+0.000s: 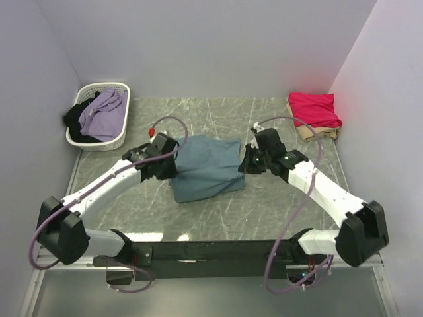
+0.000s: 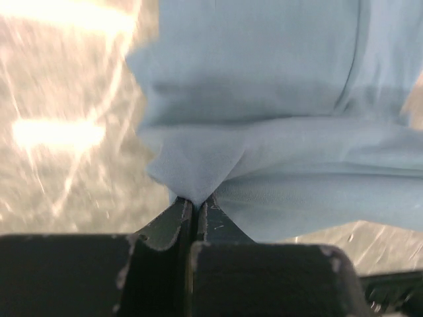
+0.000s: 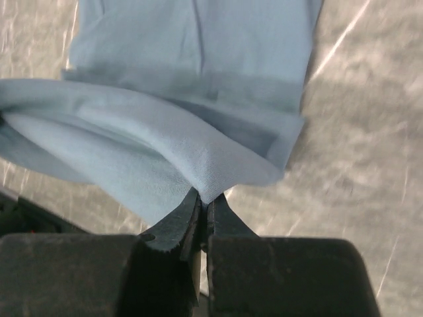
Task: Fold and stack the t-shirts
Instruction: Fold the tshirt
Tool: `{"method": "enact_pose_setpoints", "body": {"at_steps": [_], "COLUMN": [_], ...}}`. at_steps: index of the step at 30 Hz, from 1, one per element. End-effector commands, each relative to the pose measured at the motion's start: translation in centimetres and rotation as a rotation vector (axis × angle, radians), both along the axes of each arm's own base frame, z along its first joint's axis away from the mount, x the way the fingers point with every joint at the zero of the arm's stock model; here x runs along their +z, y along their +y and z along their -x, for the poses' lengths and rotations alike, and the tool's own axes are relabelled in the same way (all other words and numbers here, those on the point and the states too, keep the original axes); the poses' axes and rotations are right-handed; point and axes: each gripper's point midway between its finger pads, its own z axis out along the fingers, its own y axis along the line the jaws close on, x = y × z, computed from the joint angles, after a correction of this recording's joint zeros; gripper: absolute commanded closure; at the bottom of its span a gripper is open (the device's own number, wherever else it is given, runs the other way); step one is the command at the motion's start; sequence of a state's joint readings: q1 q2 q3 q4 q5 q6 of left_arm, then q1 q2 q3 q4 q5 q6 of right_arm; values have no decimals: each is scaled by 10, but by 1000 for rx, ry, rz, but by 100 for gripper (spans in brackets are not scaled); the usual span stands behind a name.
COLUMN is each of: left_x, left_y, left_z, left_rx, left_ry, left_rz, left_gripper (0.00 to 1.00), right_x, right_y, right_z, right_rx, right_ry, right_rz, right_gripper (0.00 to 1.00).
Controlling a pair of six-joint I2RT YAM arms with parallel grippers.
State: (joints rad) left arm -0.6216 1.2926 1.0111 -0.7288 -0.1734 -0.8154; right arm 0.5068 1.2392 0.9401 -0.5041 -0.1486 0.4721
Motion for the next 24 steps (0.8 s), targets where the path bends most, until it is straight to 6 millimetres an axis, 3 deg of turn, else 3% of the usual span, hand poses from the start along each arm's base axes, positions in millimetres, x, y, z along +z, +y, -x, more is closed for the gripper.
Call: {"method": "enact_pose_setpoints", "body": {"at_steps": [1, 2, 4, 6, 7, 8, 9, 12, 13, 14, 16, 17, 19, 20, 22, 23, 24], "left_x": [28, 30, 28, 25, 23, 29, 15, 5, 4, 10, -4, -7, -9, -14, -19, -26, -27], "left_y": [1, 0, -2, -6, -9, -14, -13, -15, -14, -16, -9, -12, -5, -5, -1, 0, 3], "left_z": [-54, -62, -81, -104, -110, -122, -131, -157, -164, -174, -189, -199, -213, -222, -234, -241, -246], "left_rx": [-39, -41, -53, -57, -72, -77, -76, -83, -90, -95, -84, -88, -84, -83, -84, -80, -79], "left_ry": [-135, -143, -138, -143, -138, -159, -127, -113, -115, -131, -112, -109, -121, -117, -124, -116, -116], "left_rz": [5, 6, 5, 15, 25, 40, 32, 23, 18, 30, 21, 30, 35, 37, 53, 55, 68], "left_gripper": [99, 99, 99, 99, 99, 99, 99, 99, 99, 99, 99, 99, 99, 99, 99, 99, 99], "right_x": [26, 18, 25, 16, 24, 15, 21, 8, 15, 6, 11, -2, -1, -15, -13, -30, -25], "right_y": [-1, -2, 3, 3, 6, 6, 8, 7, 10, 11, 12, 12, 12, 12, 13, 14, 17], "right_z": [-50, -57, -71, -83, -92, -100, -109, -127, -137, -143, -160, -166, -181, -187, -203, -208, -218], "right_rx": [-18, -18, -7, -13, -8, -11, -13, -20, -19, -20, -25, -25, -31, -37, -47, -44, -44], "right_ry": [-122, -103, -116, -90, -105, -87, -101, -67, -81, -63, -77, -50, -51, -30, -36, -3, -15], "right_rz": [-4, 4, -12, -5, -18, -10, -20, -25, -39, -38, -51, -45, -44, -39, -57, -56, -61], "right_gripper": [100, 100, 100, 100, 100, 100, 100, 100, 100, 100, 100, 100, 100, 100, 100, 100, 100]}}
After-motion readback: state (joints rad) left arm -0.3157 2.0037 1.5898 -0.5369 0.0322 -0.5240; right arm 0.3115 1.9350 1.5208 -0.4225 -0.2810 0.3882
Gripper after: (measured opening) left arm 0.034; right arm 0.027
